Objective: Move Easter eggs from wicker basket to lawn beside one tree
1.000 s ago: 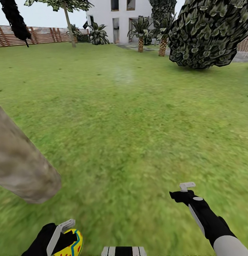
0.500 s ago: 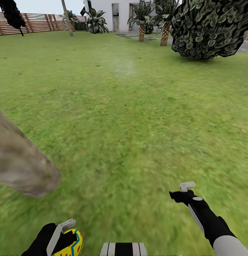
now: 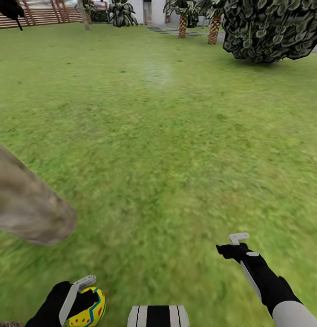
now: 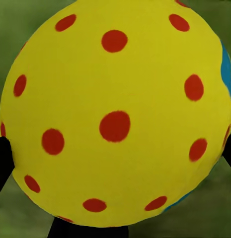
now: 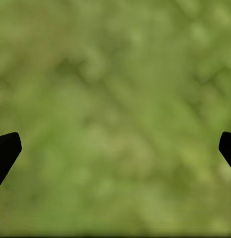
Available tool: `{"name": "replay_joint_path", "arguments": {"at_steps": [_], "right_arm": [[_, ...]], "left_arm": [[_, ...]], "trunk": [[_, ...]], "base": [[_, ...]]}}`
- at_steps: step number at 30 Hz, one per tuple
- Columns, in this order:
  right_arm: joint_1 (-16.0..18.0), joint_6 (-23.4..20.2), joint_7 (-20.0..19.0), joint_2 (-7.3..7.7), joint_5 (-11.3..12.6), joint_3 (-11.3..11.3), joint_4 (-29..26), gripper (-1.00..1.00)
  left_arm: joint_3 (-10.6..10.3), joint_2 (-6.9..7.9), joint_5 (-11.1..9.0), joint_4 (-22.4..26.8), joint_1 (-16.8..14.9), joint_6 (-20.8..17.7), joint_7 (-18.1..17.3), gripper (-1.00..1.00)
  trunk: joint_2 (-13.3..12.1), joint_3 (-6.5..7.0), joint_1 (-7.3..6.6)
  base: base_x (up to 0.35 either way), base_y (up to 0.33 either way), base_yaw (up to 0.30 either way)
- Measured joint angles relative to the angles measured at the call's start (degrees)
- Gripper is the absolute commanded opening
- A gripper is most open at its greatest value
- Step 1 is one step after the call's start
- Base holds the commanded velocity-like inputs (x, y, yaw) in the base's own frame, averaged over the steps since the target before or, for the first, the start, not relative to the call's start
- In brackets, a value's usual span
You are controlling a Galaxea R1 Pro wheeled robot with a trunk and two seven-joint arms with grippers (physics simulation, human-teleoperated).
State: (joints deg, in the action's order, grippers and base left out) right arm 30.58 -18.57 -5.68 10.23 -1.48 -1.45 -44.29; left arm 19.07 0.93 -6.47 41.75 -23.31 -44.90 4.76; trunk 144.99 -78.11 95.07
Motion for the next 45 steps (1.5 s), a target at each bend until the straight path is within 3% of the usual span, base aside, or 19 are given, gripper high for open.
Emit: {"name": "replay_joint_path", "arguments": {"at_steps": [20,21,22,30,45], "right_arm": [[0.00,0.00,0.00,0.00,-0.03,0.00,0.00,1.00],[0.00,0.00,0.00,0.00,-0.03,-0.01,0.00,1.00],[0.00,0.00,0.00,-0.02,-0.02,-0.01,0.00,1.00],[0.00,0.00,0.00,-0.02,-0.02,-0.01,0.00,1.00],[-0.01,0.02,0.00,-0.17,-0.02,-0.09,0.26,1.00]], "left_arm": [[-0.09,0.06,-0.19,0.22,0.00,0.02,-0.11,-1.00],[-0.09,0.06,-0.19,0.23,0.00,-0.01,-0.11,1.00],[-0.06,0.05,0.40,-1.61,0.00,-0.03,-0.11,1.00],[0.13,0.07,0.31,-0.79,0.00,-0.03,-0.11,1.00],[0.13,-0.04,0.83,-2.54,0.03,-0.02,-0.22,1.00]], "trunk": [[0.02,-0.23,0.02],[0.02,-0.23,0.03],[0.01,-0.23,0.03],[0.01,-0.23,0.03],[-0.19,3.08,-0.34]], "base": [[0.000,0.000,0.000],[0.000,0.000,0.000],[0.000,0.000,0.000],[0.000,0.000,0.000],[-0.064,0.000,0.000]]}}
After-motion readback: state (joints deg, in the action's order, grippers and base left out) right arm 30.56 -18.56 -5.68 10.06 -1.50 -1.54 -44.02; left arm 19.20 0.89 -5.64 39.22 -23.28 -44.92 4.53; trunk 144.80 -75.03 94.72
